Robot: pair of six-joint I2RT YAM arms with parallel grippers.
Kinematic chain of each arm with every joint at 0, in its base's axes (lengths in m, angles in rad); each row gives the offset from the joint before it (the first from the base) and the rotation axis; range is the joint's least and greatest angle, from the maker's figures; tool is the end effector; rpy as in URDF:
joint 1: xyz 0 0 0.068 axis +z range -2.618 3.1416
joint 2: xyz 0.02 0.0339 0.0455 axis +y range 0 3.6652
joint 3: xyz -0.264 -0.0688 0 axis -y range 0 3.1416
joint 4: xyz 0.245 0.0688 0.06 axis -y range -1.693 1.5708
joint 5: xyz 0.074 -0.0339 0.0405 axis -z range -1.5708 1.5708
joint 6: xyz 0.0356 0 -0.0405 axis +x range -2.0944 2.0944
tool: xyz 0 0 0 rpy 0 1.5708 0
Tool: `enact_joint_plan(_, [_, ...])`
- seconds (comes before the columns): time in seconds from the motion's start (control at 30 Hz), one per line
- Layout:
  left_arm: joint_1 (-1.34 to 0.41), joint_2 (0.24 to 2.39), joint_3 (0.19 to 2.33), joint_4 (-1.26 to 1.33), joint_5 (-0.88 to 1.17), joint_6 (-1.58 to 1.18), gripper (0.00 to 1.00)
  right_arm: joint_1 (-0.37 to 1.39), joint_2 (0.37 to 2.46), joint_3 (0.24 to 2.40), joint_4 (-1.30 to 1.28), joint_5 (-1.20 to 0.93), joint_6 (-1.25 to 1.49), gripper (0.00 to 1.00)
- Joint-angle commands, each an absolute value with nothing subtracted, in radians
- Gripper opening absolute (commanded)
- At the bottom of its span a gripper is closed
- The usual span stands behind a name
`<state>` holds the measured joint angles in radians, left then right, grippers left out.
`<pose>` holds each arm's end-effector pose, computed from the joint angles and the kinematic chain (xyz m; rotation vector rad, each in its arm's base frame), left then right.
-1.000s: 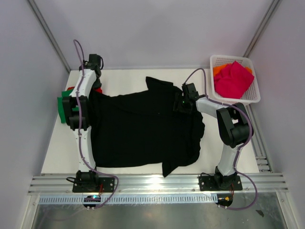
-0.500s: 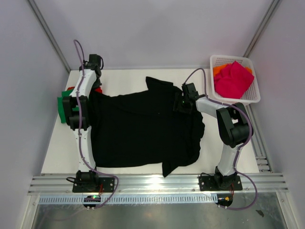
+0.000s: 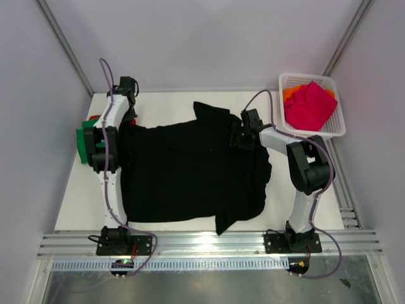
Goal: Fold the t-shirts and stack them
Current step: Grap the side of the flattened tshirt furthest away from the robot with both arms
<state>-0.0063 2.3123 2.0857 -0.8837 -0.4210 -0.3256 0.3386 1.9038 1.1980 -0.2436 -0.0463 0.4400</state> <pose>0.4979 0.0114 0.2162 -0.5393 2.5338 0.4450 0.3725 0.1329 0.1607 0.1107 2.5571 0.3667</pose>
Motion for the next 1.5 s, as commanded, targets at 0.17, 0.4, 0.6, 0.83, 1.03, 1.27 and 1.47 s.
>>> enact_joint_plan(0.17, [-0.005,2.224,1.95,-0.844,-0.376,-0.373,0.0,0.341,1.936,1.362,-0.219,-0.046,0.428,0.63])
enact_joint_plan(0.4, [-0.003,2.191,1.901,-0.833,-0.362,-0.371,0.0,0.341,1.997,1.597,-0.296,-0.067,0.408,0.63])
enact_joint_plan(0.6, [-0.003,2.18,1.902,-0.842,-0.319,-0.391,0.0,0.341,2.031,1.709,-0.318,-0.052,0.371,0.63])
enact_joint_plan(0.83, [-0.005,2.155,1.896,-0.874,-0.279,-0.41,0.0,0.341,2.138,1.811,-0.264,-0.054,0.37,0.64])
enact_joint_plan(1.03, [-0.005,2.099,1.835,-0.865,-0.239,-0.426,0.0,0.339,2.252,1.902,-0.206,-0.072,0.451,0.66])
enact_joint_plan(1.27, [-0.011,2.01,1.73,-0.828,-0.193,-0.439,0.0,0.337,2.367,2.043,-0.236,-0.083,0.488,0.66])
enact_joint_plan(1.47, [-0.011,1.988,1.718,-0.834,-0.21,-0.422,0.0,0.337,2.35,1.984,-0.227,-0.098,0.486,0.66])
